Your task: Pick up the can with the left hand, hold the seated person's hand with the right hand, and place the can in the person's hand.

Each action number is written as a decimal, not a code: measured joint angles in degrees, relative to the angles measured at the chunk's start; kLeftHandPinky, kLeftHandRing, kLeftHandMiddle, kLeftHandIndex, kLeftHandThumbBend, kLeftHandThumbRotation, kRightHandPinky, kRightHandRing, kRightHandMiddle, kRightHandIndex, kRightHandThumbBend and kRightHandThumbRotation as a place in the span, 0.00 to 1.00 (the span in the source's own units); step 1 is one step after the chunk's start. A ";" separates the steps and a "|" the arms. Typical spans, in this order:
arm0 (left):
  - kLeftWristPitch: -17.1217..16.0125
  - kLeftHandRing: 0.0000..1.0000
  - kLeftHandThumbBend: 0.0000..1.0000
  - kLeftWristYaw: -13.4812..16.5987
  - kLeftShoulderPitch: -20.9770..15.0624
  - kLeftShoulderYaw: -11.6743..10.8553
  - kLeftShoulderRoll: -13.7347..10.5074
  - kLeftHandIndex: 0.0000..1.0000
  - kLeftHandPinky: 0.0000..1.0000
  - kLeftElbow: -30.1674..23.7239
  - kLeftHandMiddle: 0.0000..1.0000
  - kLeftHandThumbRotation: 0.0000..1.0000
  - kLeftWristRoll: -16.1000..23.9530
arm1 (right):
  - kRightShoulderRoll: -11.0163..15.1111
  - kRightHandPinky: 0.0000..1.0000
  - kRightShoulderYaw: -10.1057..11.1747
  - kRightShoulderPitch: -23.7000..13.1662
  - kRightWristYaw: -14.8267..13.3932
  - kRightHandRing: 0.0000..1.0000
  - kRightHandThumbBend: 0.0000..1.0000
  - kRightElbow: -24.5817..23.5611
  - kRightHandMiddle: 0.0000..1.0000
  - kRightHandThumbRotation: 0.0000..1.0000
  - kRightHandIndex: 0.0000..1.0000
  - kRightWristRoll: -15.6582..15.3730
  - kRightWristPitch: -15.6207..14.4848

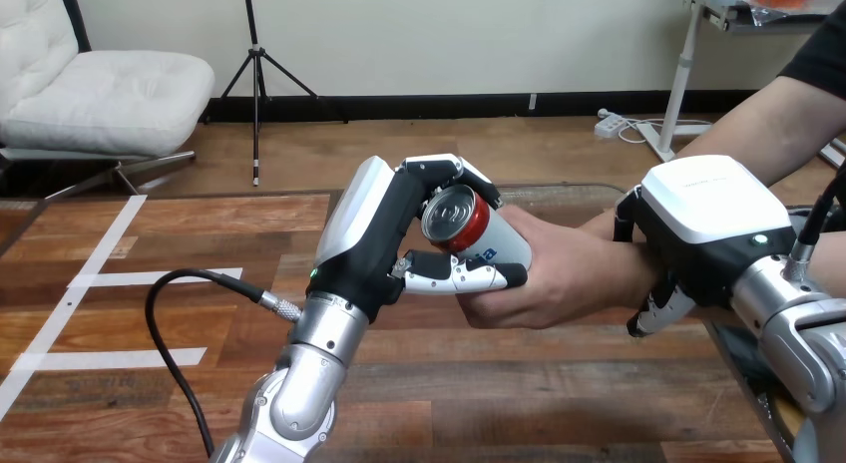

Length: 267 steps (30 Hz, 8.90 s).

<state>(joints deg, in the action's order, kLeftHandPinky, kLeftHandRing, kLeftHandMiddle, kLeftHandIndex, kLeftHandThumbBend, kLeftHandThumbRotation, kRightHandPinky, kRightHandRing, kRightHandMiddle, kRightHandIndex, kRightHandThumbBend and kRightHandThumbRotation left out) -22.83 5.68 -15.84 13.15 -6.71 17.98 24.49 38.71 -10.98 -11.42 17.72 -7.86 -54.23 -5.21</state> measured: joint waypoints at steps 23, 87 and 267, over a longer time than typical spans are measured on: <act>-0.22 0.39 0.66 1.43 0.00 -0.16 -0.10 0.49 0.33 0.00 0.46 0.00 1.02 | 0.00 0.14 0.41 0.09 1.27 0.20 0.87 -1.33 0.30 0.00 0.49 -0.01 -0.19; -0.46 0.39 0.67 2.70 0.44 -0.19 -1.66 0.49 0.33 -0.17 0.47 0.00 3.45 | -0.01 0.12 0.75 0.10 2.51 0.18 0.88 -2.68 0.28 0.00 0.48 0.12 -0.08; 3.76 0.62 0.74 -1.16 5.44 -0.51 -3.77 0.68 0.51 -7.98 0.67 0.00 7.14 | -2.32 0.65 2.23 7.05 -3.11 0.73 0.95 -14.78 0.75 0.00 0.73 -2.04 4.19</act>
<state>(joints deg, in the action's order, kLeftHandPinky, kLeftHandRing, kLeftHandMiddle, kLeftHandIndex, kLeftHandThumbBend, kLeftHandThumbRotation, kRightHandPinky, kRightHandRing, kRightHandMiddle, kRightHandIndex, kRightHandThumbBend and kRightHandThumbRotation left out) -19.07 4.52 -10.40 12.64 -10.48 10.00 31.63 36.39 -8.74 -4.37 14.60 -22.64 -56.27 -1.03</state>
